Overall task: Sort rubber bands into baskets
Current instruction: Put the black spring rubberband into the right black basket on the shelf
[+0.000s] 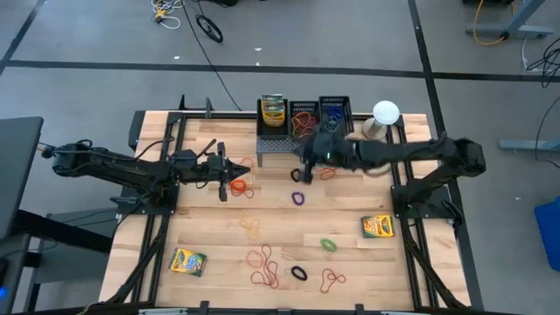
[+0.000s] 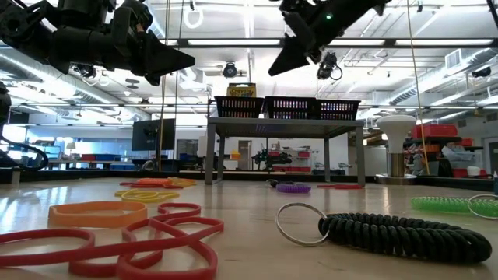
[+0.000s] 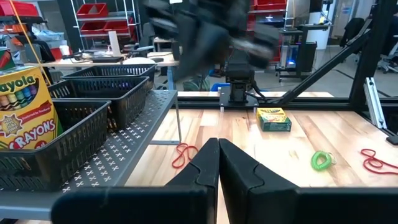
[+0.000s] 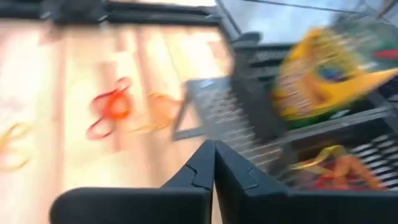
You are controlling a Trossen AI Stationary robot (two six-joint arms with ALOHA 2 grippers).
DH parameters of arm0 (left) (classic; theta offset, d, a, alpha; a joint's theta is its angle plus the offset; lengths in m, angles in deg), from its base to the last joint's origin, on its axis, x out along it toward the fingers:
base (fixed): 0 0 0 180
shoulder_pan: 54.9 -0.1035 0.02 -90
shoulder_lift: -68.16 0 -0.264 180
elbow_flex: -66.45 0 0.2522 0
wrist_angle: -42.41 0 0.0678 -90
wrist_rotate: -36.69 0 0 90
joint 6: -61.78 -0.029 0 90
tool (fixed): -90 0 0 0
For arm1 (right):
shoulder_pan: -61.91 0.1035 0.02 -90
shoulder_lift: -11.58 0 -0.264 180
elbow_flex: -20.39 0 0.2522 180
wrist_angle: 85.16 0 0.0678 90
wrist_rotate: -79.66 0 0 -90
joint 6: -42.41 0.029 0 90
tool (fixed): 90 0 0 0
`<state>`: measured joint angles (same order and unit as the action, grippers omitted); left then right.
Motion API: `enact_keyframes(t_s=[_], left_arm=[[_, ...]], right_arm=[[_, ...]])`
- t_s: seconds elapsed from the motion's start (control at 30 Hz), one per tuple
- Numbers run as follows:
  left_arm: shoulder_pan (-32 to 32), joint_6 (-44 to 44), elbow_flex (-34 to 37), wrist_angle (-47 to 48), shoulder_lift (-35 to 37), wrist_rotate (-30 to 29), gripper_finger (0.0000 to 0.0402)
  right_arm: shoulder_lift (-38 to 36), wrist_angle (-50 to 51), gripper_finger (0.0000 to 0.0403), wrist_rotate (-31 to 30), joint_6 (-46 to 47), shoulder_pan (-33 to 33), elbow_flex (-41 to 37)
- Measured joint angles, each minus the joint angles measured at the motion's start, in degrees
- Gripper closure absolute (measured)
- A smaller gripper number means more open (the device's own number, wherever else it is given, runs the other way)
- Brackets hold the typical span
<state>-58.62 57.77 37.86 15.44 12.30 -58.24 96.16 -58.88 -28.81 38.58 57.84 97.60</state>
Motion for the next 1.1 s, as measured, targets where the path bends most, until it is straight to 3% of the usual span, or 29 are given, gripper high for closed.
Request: enact_keyframes(t_s=[0.2,0.47,0.83,1.0,1.1], left_arm=[[0.00,0.01,0.00,0.00,0.00,0.00,0.0388],[0.00,0.00,0.00,0.00,0.00,0.01,0.0388],[0.00,0.01,0.00,0.00,0.00,0.00,0.0388],[0.00,0.01,0.00,0.01,0.00,0.01,0.0388],[0.00,0.01,0.00,0.02,0.00,0.02,0.0388]], right_arm=[[0.02,-3.37,0.0387,-6.39,5.85,10.75,-5.94],[0.02,-9.55,0.0388,-7.07,10.42,18.43,-12.36],[0.02,-15.80,0.0378,-5.76,13.26,20.41,-17.08],[0.27,-15.87,0.0378,-4.58,22.48,20.37,-17.08],[0.52,-13.69,0.0378,1.10,25.39,19.84,-17.08]])
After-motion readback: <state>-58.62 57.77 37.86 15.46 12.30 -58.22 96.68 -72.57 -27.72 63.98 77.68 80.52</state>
